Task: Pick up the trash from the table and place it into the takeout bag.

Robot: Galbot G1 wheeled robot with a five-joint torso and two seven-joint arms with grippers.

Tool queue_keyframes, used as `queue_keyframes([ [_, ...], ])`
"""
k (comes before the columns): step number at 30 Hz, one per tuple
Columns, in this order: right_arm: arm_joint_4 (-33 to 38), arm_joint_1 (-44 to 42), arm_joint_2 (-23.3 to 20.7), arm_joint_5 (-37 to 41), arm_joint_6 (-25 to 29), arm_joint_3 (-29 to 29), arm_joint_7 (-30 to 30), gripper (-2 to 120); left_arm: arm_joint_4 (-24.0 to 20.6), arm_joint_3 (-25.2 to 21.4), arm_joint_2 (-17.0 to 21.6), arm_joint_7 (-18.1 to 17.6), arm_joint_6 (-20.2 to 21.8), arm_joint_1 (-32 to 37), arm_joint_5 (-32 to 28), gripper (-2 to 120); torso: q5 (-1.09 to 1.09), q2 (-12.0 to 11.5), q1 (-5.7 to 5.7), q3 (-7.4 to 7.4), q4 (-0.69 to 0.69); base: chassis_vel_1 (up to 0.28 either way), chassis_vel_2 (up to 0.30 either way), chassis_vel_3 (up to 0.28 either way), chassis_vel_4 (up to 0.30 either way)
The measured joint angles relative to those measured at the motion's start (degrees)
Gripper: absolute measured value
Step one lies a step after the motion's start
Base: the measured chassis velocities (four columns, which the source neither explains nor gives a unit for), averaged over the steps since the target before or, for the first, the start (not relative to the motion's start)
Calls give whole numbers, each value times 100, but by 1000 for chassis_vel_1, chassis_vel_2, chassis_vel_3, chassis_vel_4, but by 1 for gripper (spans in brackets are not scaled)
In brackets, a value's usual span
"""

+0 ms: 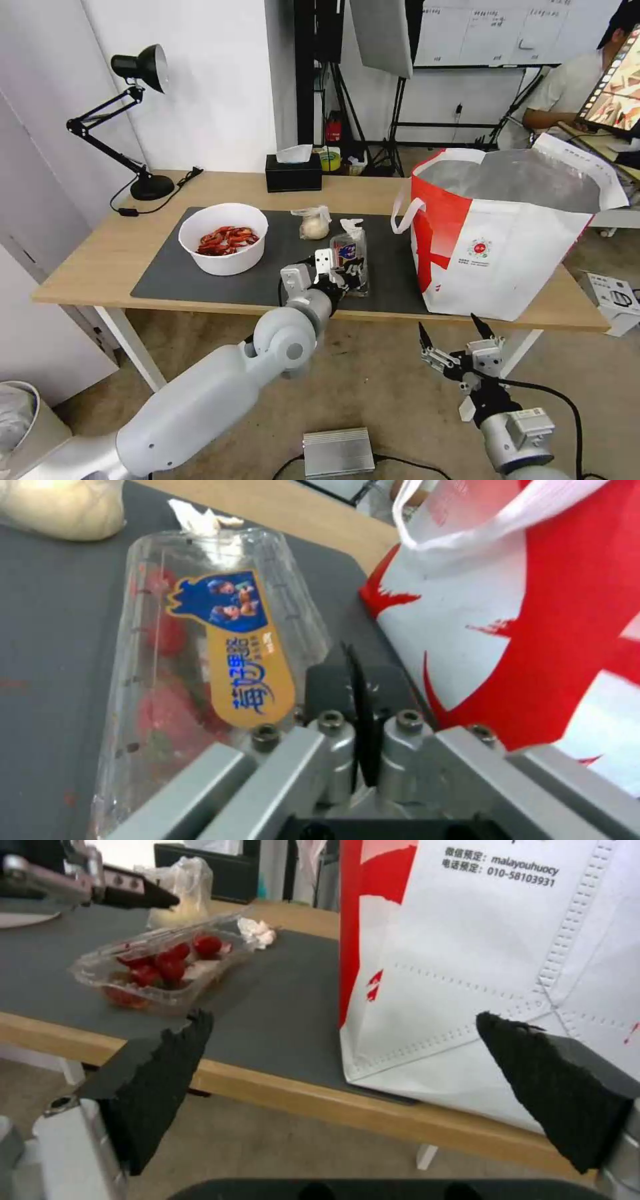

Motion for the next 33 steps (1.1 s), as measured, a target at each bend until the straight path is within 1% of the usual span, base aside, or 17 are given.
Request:
queue_keyframes([
  [3, -14, 20, -12, 44, 0, 4, 0, 100, 27, 29, 7, 0, 25, 3, 42, 0, 0, 0, 0, 0, 0, 0, 0, 0, 0],
  [6, -13, 52, -36, 292, -58, 0, 1, 100, 60, 53, 17, 0, 33, 27, 86, 0, 0, 0, 0, 0, 0, 0, 0, 0, 0],
  [9, -2, 117, -103, 714, -181, -2, 13, 100, 81, 51, 26, -1, 34, 85, 128, 0, 0, 0, 0, 0, 0, 0, 0, 0, 0],
  [10, -2, 117, -103, 714, -181, -2, 13, 100, 81, 51, 26, -1, 34, 85, 128, 0, 0, 0, 0, 0, 0, 0, 0, 0, 0],
  [12, 25, 158, -163, 1158, -310, -3, 46, 100, 81, 37, 31, -3, 34, 122, 134, 0, 0, 0, 0, 0, 0, 0, 0, 0, 0],
  [13, 48, 193, -198, 1532, -402, -6, 92, 100, 79, 37, 35, -4, 34, 142, 144, 0, 0, 0, 0, 0, 0, 0, 0, 0, 0],
  [15, 57, 212, -211, 1698, -440, -9, 114, 100, 77, 36, 36, -4, 34, 150, 149, 0, 0, 0, 0, 0, 0, 0, 0, 0, 0],
  [16, 80, 273, -241, 2158, -546, -18, 183, 100, 73, 37, 37, -6, 33, 168, 160, 0, 0, 0, 0, 0, 0, 0, 0, 0, 0],
  [18, 84, 290, -248, 2272, -569, -21, 201, 100, 73, 40, 37, -7, 33, 173, 166, 0, 0, 0, 0, 0, 0, 0, 0, 0, 0],
  [21, 107, 460, -304, 3186, -708, -50, 354, 100, 74, 86, 31, -11, 30, 185, 193, 0, 0, 0, 0, 0, 0, 0, 0, 0, 0],
  [23, 107, 481, -310, 3285, -715, -55, 373, 100, 76, 94, 28, -12, 29, 184, 194, 0, 0, 0, 0, 0, 0, 0, 0, 0, 0],
  [24, 111, 578, -336, 3735, -729, -74, 449, 100, 96, 139, 5, -15, 27, 167, 196, 0, 1, 0, 0, 0, 1, 0, 0, 0, 0],
  [26, 111, 715, -351, 4322, -729, -79, 541, 100, 156, 244, -47, -16, 17, 92, 197, 0, 0, 0, 0, 0, -1, 0, 0, 0, 0],
  [27, 111, 715, -351, 4322, -729, -79, 541, 100, 156, 244, -47, -16, 17, 92, 197, 0, 0, 0, 0, 0, -1, 0, 0, 0, 0],
  [30, 89, 951, -388, 5059, -734, -81, 704, 100, 223, 364, -97, -18, 12, -3, 195, 0, 1, 0, 0, 0, 1, 0, 0, 0, 0],
  [31, 89, 951, -388, 5059, -734, -81, 704, 100, 223, 364, -97, -18, 12, -3, 195, 0, 1, 0, 0, 0, 1, 0, 0, 0, 0],
  [33, 79, 1064, -416, 5474, -755, -62, 832, 100, 293, 463, -154, -19, 9, -94, 182, 0, 1, 0, 0, 0, 0, 0, 0, 0, 0],
])
